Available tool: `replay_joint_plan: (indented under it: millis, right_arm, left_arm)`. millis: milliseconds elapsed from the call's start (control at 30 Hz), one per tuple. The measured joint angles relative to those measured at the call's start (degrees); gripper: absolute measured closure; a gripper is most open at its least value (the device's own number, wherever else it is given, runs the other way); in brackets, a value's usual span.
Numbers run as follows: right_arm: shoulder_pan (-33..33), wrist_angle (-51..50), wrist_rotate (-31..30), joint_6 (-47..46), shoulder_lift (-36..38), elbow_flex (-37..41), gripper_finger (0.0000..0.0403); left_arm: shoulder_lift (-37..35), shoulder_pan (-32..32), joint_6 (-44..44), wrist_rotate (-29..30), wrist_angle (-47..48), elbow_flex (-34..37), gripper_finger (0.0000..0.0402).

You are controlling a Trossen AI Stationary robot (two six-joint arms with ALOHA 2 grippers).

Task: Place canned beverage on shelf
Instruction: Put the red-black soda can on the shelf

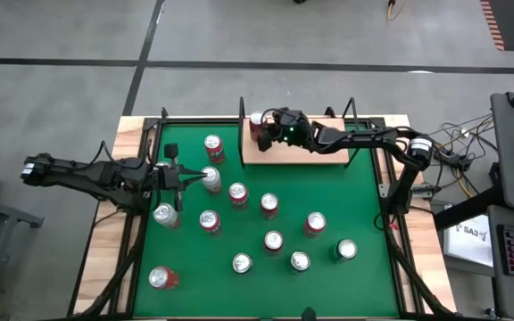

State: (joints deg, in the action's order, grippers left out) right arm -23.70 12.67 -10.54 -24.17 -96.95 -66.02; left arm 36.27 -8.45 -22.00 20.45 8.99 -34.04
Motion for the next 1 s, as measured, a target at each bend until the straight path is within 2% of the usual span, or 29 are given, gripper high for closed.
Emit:
replay_joint_plan:
  millis: [400,1000]
  right_arm:
    - [1.9,-0.8,0.5,0.2,0.0,0.0,0.039]
    - [0.0,-1.7,-2.6,2.1,0.0,0.0,0.039]
  left_arm:
    - [0.0,0.0,0.0,0.0,0.0,0.0,0.0402]
    - [0.0,0.0,0.0,0.0,0.0,0.0,0.0402]
